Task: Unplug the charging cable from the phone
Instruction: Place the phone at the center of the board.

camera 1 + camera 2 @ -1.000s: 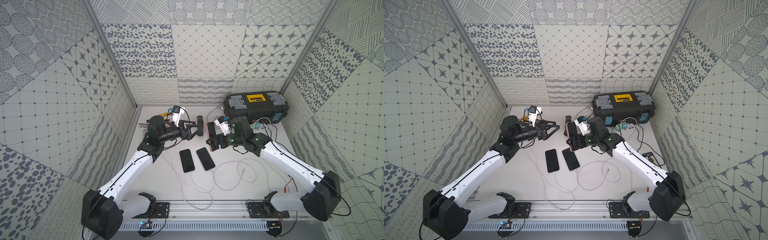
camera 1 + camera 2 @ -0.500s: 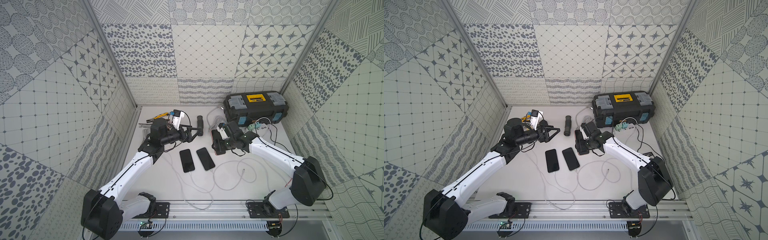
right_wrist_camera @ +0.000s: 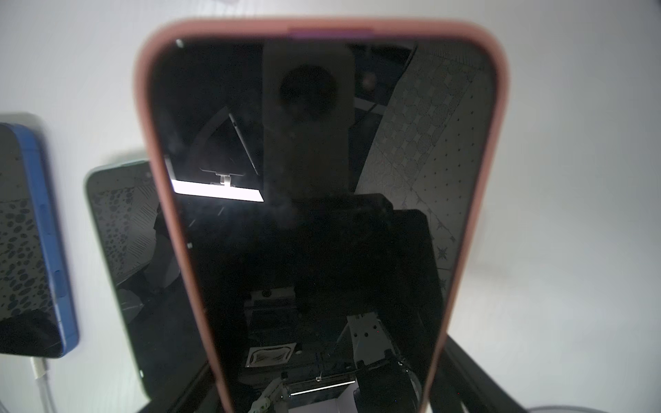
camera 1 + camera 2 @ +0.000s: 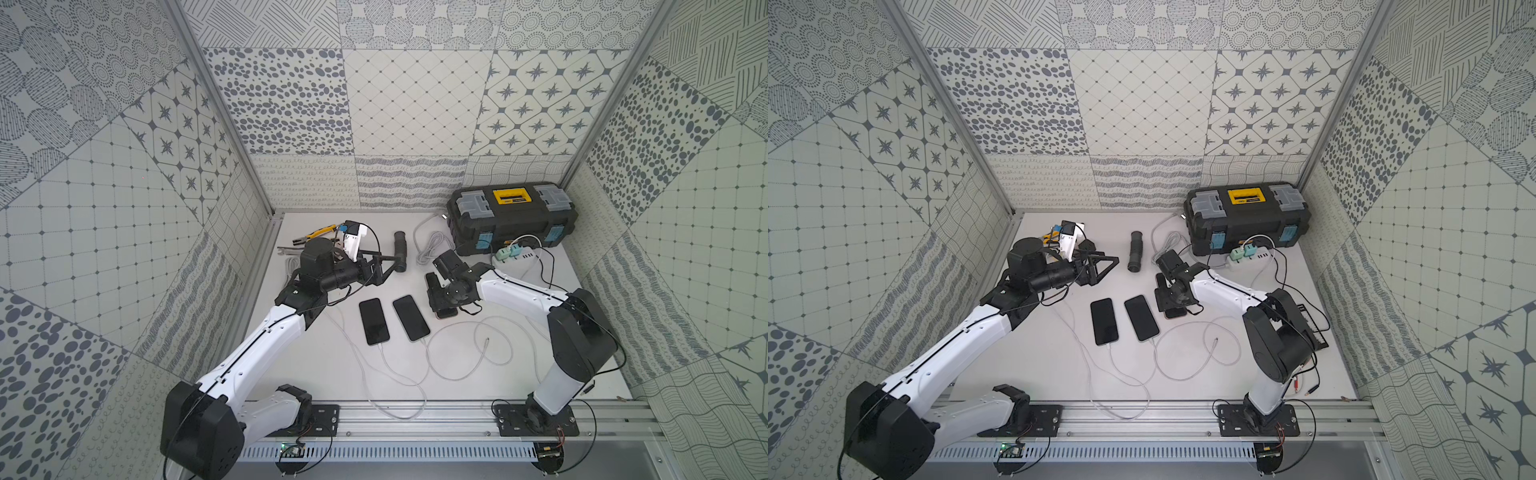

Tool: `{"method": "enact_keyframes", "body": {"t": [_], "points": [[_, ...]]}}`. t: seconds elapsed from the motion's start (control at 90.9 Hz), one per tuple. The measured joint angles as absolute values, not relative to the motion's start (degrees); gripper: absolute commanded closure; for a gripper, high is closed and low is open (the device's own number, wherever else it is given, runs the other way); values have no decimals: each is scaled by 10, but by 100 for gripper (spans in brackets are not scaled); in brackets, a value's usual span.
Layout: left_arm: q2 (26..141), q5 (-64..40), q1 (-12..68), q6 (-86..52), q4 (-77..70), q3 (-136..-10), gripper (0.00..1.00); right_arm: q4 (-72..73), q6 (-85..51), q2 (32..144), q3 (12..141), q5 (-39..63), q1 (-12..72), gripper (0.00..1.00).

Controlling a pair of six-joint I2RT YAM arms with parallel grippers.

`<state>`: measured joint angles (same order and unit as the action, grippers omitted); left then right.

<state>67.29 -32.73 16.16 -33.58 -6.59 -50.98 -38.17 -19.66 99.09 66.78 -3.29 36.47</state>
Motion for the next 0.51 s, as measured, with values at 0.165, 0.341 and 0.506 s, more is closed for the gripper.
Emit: {"method": "enact_keyframes", "body": {"t": [0.165,0.341,0.506], "points": [[665,-321,162,-335,-65,-506,2,-387,-192,1015,677,-41,364,46],[662,-315,162,-335,-64,-501,2,-390,-189,1034,682,-55,364,45],[660,-313,162,-335,-61,-498,2,-393,-189,1050,686,-68,364,41]]}}
